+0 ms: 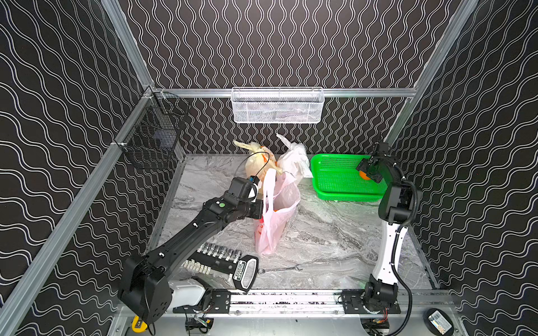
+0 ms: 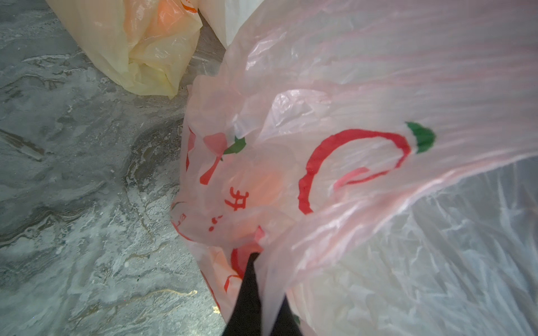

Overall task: Place the oranges into plastic bags & tie knots
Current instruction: Pick up the orange from the basket.

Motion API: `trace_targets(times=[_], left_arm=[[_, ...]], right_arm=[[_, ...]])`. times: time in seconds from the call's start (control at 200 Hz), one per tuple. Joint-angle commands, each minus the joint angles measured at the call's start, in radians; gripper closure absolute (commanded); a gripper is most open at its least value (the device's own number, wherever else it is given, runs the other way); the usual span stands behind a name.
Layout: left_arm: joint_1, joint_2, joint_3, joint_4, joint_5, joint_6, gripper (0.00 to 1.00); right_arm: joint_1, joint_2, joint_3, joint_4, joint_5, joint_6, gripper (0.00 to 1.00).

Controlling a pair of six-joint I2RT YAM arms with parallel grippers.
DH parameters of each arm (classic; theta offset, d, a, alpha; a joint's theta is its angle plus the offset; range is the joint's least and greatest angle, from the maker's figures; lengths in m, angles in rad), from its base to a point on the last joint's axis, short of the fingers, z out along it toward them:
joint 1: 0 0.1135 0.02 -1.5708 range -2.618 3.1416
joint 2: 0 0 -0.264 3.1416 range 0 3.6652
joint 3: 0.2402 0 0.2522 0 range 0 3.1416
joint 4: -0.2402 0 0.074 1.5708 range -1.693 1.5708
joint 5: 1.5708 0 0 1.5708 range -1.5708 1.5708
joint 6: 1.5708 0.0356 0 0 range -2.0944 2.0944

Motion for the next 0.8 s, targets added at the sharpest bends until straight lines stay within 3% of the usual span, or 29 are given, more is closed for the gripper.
trace_targets(times=[0.0, 0.225, 0.41, 0.641, 0.791], left_arm=[[-0.002, 0.001, -0.006, 0.014, 0.012, 0.004, 1.0], [-0.001, -0.003, -0.029, 0.027, 0.008, -0.013, 1.0], [-0.002, -0.025, -0.049, 0.043, 0.014, -0.048, 1.0], [0.003, -0.041, -0.041, 0.07, 0.058, -0.086, 1.0], [0.032, -0.038, -0.068, 0.175, 0.19, -0.151, 1.0]], right_arm=[[-0.001, 0.025, 0.033, -0.001, 0.002, -0.024, 0.15], [-0.007, 0.045, 0.046, -0.002, -0.014, -0.033, 0.28], [-0.007, -0.011, -0.033, 0.033, -0.03, -0.042, 0.38], [-0.007, -0.178, -0.2, 0.085, -0.075, 0.034, 0.44], [-0.004, -0.361, -0.395, 0.169, -0.147, 0.098, 0.47]])
